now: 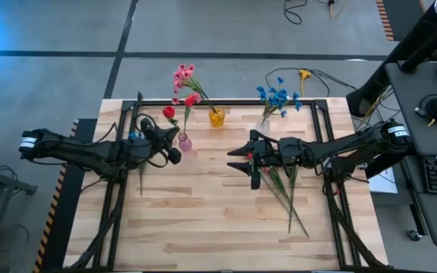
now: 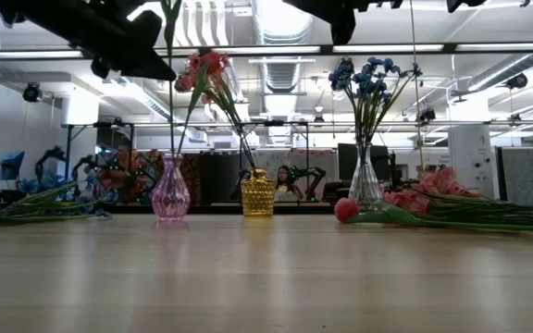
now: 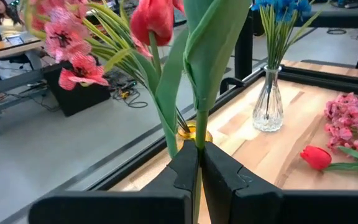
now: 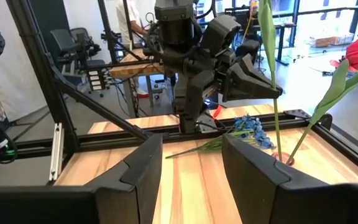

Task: Sort flowers into vase by color
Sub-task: Put the left red flower into the violet vase, then put the left pink flowers into the yellow vase

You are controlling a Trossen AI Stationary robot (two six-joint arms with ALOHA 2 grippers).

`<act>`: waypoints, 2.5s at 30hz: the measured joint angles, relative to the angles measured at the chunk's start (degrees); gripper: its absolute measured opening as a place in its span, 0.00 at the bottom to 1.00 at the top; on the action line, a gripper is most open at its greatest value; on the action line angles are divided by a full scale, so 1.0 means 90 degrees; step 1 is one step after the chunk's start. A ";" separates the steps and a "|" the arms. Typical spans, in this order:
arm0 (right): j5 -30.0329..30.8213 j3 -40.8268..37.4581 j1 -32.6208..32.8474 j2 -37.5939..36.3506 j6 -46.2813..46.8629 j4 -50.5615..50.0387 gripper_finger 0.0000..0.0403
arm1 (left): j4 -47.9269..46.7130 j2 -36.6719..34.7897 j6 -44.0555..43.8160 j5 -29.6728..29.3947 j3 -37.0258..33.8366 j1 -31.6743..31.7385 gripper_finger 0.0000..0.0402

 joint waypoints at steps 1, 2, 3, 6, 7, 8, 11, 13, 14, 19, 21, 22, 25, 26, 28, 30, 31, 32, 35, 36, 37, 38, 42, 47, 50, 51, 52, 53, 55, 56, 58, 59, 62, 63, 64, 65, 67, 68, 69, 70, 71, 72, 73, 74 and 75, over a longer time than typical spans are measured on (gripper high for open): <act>0.0000 0.0000 -0.0001 0.0000 0.0000 -0.0007 0.40 | 0.0000 0.0031 -0.0013 0.0000 0.0000 0.0001 0.00; 0.0000 0.0000 0.0000 0.0000 0.0000 -0.0018 0.39 | 0.0000 0.0060 -0.0035 0.0000 0.0000 0.0001 0.00; 0.0000 0.0000 0.0000 0.0000 0.0000 -0.0023 0.39 | 0.0000 0.0089 -0.0055 -0.0002 0.0000 0.0001 0.00; 0.0000 0.0000 0.0000 0.0000 0.0001 -0.0022 0.39 | 0.0000 0.0172 -0.0113 -0.0005 0.0000 0.0001 0.00; 0.0000 0.0000 0.0000 0.0000 0.0002 -0.0023 0.39 | 0.0000 0.0195 -0.0135 -0.0007 0.0000 0.0001 0.00; 0.0000 0.0000 0.0000 0.0000 0.0001 -0.0023 0.40 | 0.0001 0.0216 -0.0155 -0.0012 0.0000 0.0001 0.00; 0.0000 0.0000 0.0000 0.0000 0.0002 -0.0023 0.41 | 0.0001 0.0265 -0.0158 -0.0015 0.0000 0.0001 0.00; 0.0000 0.0000 0.0000 0.0000 0.0006 -0.0023 0.41 | 0.0002 0.0289 -0.0160 -0.0015 0.0000 0.0001 0.00; 0.0000 0.0000 0.0000 0.0000 0.0023 -0.0023 0.41 | 0.0003 0.0303 -0.0175 -0.0017 0.0000 0.0001 0.00; 0.0000 0.0000 -0.0002 0.0000 0.0051 -0.0026 0.42 | 0.0000 0.0296 -0.0250 -0.0034 0.0000 0.0001 0.00; -0.0002 0.0000 0.0000 0.0000 0.0069 -0.0028 0.43 | 0.0003 0.0287 -0.0255 -0.0036 0.0000 0.0001 0.00; 0.0000 0.0000 0.0000 0.0000 0.0080 -0.0035 0.43 | 0.0003 0.0281 -0.0255 -0.0036 0.0000 0.0001 0.00; -0.0002 0.0000 0.0000 0.0000 0.0099 -0.0058 0.44 | 0.0002 0.0281 -0.0280 -0.0034 0.0000 0.0001 0.00; -0.0002 0.0000 0.0000 0.0000 0.0102 -0.0060 0.44 | 0.0003 0.0281 -0.0296 -0.0034 0.0000 0.0001 0.00; -0.0002 0.0000 0.0000 0.0000 0.0146 -0.0062 0.44 | 0.0000 0.0281 -0.0323 -0.0032 0.0000 0.0000 0.02; -0.0002 -0.0001 0.0000 0.0000 0.0186 -0.0069 0.45 | 0.0000 0.0281 -0.0326 -0.0032 0.0000 0.0001 0.05; -0.0001 0.0000 -0.0001 0.0000 0.0187 -0.0072 0.45 | -0.0009 0.0281 -0.0326 -0.0032 0.0000 0.0001 0.07; -0.0002 -0.0002 0.0000 0.0000 0.0187 -0.0072 0.46 | -0.0025 0.0281 -0.0326 -0.0029 0.0000 0.0001 0.09; -0.0002 0.0000 0.0000 0.0000 0.0221 -0.0078 0.47 | -0.0087 0.0281 -0.0346 -0.0023 0.0000 0.0001 0.16; 0.0000 -0.0002 0.0000 0.0000 0.0221 -0.0090 0.47 | -0.0118 0.0281 -0.0348 -0.0019 0.0000 0.0001 0.19; 0.0000 0.0000 0.0000 0.0000 0.0225 -0.0096 0.47 | -0.0152 0.0277 -0.0349 -0.0019 0.0000 0.0001 0.21; -0.0002 -0.0002 0.0000 0.0000 0.0258 -0.0101 0.46 | -0.0182 0.0277 -0.0350 -0.0019 0.0000 0.0001 0.23; -0.0002 -0.0002 -0.0001 0.0000 0.0353 -0.0113 0.47 | -0.0318 0.0264 -0.0351 -0.0018 0.0000 0.0001 0.29; 0.0000 -0.0001 0.0000 0.0000 0.0401 -0.0137 0.47 | -0.0525 0.0173 -0.0378 -0.0033 0.0000 0.0001 0.34; 0.0000 -0.0002 -0.0002 0.0000 0.0414 -0.0135 0.47 | -0.0605 0.0143 -0.0396 -0.0166 0.0000 -0.0001 0.38; -0.0002 -0.0002 0.0000 0.0000 0.0433 -0.0135 0.47 | -0.0626 0.0138 -0.0396 -0.0202 0.0000 -0.0001 0.39; -0.0002 -0.0002 0.0000 0.0000 0.0444 -0.0135 0.47 | -0.0654 0.0131 -0.0396 -0.0206 0.0000 0.0001 0.41; -0.0002 -0.0002 0.0000 0.0000 0.0446 -0.0135 0.47 | -0.0683 0.0131 -0.0396 -0.0211 0.0000 0.0001 0.43; 0.0000 -0.0001 -0.0001 0.0000 0.0459 -0.0133 0.47 | -0.0681 0.0131 -0.0396 -0.0259 0.0000 0.0000 0.46; -0.0002 -0.0002 -0.0001 0.0000 0.0459 -0.0133 0.47 | -0.0688 0.0125 -0.0396 -0.0264 0.0000 0.0000 0.47; 0.0000 -0.0002 0.0000 0.0000 0.0459 -0.0133 0.47 | -0.0730 0.0124 -0.0398 -0.0326 0.0000 -0.0001 0.50; 0.0000 -0.0002 0.0000 0.0000 0.0459 -0.0133 0.47 | -0.0749 0.0124 -0.0414 -0.0359 0.0000 -0.0001 0.51; -0.0001 -0.0002 -0.0001 0.0000 0.0467 -0.0133 0.47 | -0.0760 0.0115 -0.0440 -0.0369 0.0000 -0.0001 0.55; -0.0001 -0.0002 -0.0002 0.0000 0.0505 -0.0138 0.47 | -0.0764 0.0113 -0.0442 -0.0367 0.0000 0.0001 0.56; -0.0001 -0.0002 -0.0001 0.0000 0.0517 -0.0143 0.47 | -0.0782 0.0110 -0.0442 -0.0366 0.0000 0.0000 0.57; -0.0001 -0.0002 -0.0001 -0.0001 0.0524 -0.0157 0.47 | -0.0810 0.0099 -0.0447 -0.0362 0.0000 -0.0003 0.58; 0.0000 -0.0002 -0.0002 -0.0032 0.0526 -0.0243 0.47 | -0.1010 0.0056 -0.0549 -0.0358 0.0000 -0.0040 0.59; 0.0000 -0.0002 0.0000 -0.0055 0.0552 -0.0286 0.47 | -0.1192 0.0024 -0.0629 -0.0329 0.0000 -0.0065 0.59; 0.0000 -0.0005 -0.0002 -0.0093 0.0579 -0.0328 0.47 | -0.1401 -0.0015 -0.0745 -0.0249 0.0000 -0.0092 0.59; 0.0000 -0.0005 0.0000 -0.0137 0.0613 -0.0374 0.47 | -0.1608 -0.0069 -0.0881 -0.0113 0.0000 -0.0117 0.60; 0.0000 -0.0005 0.0000 -0.0201 0.0659 -0.0438 0.47 | -0.1800 -0.0121 -0.1043 0.0063 0.0000 -0.0141 0.60; 0.0000 -0.0005 0.0000 -0.0262 0.0676 -0.0504 0.47 | -0.1996 -0.0182 -0.1217 0.0278 0.0010 -0.0155 0.60; 0.0000 -0.0005 0.0000 -0.0328 0.0677 -0.0561 0.47 | -0.2242 -0.0234 -0.1408 0.0513 0.0051 -0.0167 0.60; 0.0001 -0.0005 -0.0002 -0.0395 0.0677 -0.0631 0.47 | -0.2484 -0.0279 -0.1624 0.0776 0.0109 -0.0171 0.60; 0.0009 -0.0005 0.0000 -0.0467 0.0678 -0.0710 0.47 | -0.2717 -0.0310 -0.1837 0.1039 0.0178 -0.0173 0.60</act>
